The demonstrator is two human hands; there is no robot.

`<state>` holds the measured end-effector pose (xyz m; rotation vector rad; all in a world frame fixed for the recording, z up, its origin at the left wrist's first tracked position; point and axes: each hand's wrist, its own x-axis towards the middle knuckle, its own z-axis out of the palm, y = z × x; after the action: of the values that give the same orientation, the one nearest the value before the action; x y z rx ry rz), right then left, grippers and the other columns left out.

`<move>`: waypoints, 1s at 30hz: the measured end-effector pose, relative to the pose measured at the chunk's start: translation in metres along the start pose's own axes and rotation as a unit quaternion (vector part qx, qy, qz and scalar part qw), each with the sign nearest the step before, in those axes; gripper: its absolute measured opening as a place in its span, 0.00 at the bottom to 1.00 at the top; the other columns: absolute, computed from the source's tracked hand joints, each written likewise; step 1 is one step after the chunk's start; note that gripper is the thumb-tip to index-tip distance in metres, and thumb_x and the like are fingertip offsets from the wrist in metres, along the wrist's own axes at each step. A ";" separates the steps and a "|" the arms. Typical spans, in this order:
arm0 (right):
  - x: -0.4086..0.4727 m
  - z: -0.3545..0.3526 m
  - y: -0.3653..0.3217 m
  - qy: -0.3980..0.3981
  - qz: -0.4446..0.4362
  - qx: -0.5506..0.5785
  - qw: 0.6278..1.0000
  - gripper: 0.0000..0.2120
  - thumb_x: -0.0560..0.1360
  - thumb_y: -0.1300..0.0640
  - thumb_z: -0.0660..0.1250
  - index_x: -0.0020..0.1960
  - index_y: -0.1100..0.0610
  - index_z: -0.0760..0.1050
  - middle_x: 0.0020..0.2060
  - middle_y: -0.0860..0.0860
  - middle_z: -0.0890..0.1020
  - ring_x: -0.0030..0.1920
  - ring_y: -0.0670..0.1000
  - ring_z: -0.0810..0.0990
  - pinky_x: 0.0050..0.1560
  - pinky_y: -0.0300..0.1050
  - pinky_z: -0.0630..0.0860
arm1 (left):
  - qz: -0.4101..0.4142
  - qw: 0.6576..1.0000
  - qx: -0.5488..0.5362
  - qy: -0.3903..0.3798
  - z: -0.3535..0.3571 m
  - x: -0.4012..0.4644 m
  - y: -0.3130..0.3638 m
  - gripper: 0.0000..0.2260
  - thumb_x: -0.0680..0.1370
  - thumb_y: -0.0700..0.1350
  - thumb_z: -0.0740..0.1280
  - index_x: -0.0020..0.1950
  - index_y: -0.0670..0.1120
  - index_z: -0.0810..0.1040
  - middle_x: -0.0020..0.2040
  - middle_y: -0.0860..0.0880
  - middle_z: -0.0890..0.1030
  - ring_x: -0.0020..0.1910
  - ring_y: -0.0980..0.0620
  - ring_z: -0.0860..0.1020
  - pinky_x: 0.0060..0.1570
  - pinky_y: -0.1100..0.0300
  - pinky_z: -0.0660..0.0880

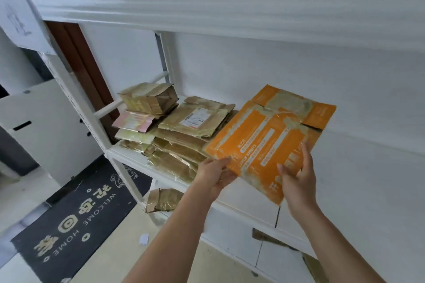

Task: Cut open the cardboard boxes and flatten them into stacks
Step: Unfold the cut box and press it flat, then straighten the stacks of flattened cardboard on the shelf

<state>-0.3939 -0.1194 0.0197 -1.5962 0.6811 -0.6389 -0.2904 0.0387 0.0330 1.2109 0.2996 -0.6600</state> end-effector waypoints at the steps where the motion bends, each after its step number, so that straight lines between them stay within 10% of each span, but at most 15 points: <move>1: -0.001 0.019 -0.004 0.005 0.000 -0.001 1.000 0.36 0.79 0.63 0.66 0.78 0.41 0.55 0.74 0.48 0.65 0.68 0.47 0.70 0.55 0.46 0.76 | 0.014 1.000 0.004 0.015 -0.019 0.004 0.018 0.09 0.78 0.36 0.68 0.57 0.37 0.73 0.32 0.45 0.78 0.26 0.50 0.77 0.30 0.57 0.80; 11: 0.004 0.160 -0.029 -0.059 0.016 -0.018 0.998 0.34 0.81 0.62 0.63 0.78 0.39 0.53 0.74 0.47 0.65 0.71 0.52 0.69 0.52 0.45 0.73 | 0.121 0.972 0.167 0.110 -0.142 0.054 0.130 0.15 0.78 0.48 0.71 0.62 0.47 0.74 0.44 0.45 0.80 0.32 0.50 0.75 0.35 0.57 0.78; 17: 0.053 0.201 -0.033 -0.074 0.013 -0.051 0.996 0.33 0.80 0.60 0.65 0.77 0.40 0.55 0.73 0.47 0.67 0.68 0.48 0.70 0.48 0.39 0.74 | 0.197 0.872 0.429 0.133 -0.146 0.106 0.152 0.12 0.79 0.52 0.65 0.56 0.45 0.75 0.49 0.47 0.79 0.39 0.50 0.77 0.33 0.60 0.71; 20: 0.085 0.220 -0.024 -0.090 0.014 -0.091 0.992 0.31 0.80 0.57 0.66 0.77 0.44 0.57 0.71 0.49 0.69 0.64 0.47 0.71 0.45 0.36 0.74 | 0.210 0.816 0.518 0.147 -0.144 0.133 0.160 0.12 0.79 0.50 0.63 0.51 0.41 0.75 0.55 0.42 0.75 0.50 0.43 0.76 0.49 0.51 0.76; 24: 0.107 0.237 -0.003 -0.116 0.060 -0.208 0.969 0.29 0.79 0.52 0.67 0.76 0.50 0.61 0.71 0.53 0.71 0.68 0.55 0.72 0.63 0.50 0.73 | 0.157 0.777 0.600 0.106 -0.141 0.162 0.160 0.17 0.80 0.48 0.61 0.63 0.38 0.68 0.61 0.42 0.71 0.61 0.42 0.71 0.58 0.52 0.69; 30: 0.105 0.244 0.022 -0.076 0.028 -0.337 0.938 0.29 0.78 0.44 0.66 0.76 0.49 0.63 0.68 0.50 0.74 0.66 0.56 0.70 0.55 0.51 0.73 | 0.119 0.753 0.645 0.048 -0.141 0.185 0.157 0.27 0.82 0.50 0.57 0.75 0.39 0.51 0.67 0.38 0.69 0.65 0.39 0.70 0.65 0.46 0.67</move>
<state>-0.1453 -0.0366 -0.0289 -2.2191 0.8815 -0.2329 -0.0312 0.1436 0.0035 2.5699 -0.3326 -0.5453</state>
